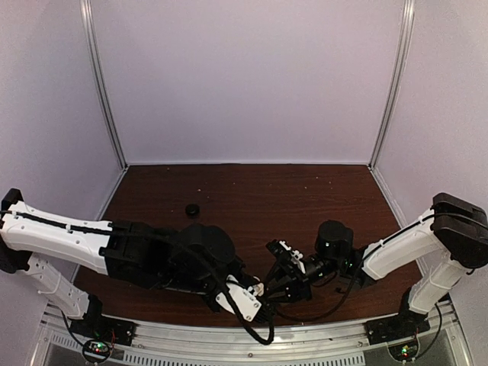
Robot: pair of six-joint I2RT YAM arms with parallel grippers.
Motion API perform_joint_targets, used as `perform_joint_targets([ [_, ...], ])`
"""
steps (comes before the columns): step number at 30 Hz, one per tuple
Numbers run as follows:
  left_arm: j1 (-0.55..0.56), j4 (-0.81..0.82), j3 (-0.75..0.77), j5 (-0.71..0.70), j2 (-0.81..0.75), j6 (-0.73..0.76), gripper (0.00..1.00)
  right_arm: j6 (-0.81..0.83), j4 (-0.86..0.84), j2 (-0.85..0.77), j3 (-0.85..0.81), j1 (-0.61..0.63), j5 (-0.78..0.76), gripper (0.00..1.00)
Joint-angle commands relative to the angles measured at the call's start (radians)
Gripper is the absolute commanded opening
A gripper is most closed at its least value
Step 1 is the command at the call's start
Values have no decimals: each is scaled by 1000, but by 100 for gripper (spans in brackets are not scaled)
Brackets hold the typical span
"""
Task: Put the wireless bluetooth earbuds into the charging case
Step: Insert the right earbud into the right side groove of the charging case.
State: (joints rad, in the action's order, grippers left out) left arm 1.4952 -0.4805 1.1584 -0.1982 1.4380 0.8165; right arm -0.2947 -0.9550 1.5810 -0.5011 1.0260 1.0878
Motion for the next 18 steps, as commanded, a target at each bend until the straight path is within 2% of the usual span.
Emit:
perform_joint_targets([
  [1, 19, 37, 25, -18, 46, 19, 19, 17, -131, -43, -44, 25, -4, 0],
  [13, 36, -30, 77, -74, 43, 11, 36, 35, -130, -45, -42, 25, -26, 0],
  [18, 37, -60, 102, -91, 33, 12, 38, 52, -120, -47, -34, 24, -41, 0],
])
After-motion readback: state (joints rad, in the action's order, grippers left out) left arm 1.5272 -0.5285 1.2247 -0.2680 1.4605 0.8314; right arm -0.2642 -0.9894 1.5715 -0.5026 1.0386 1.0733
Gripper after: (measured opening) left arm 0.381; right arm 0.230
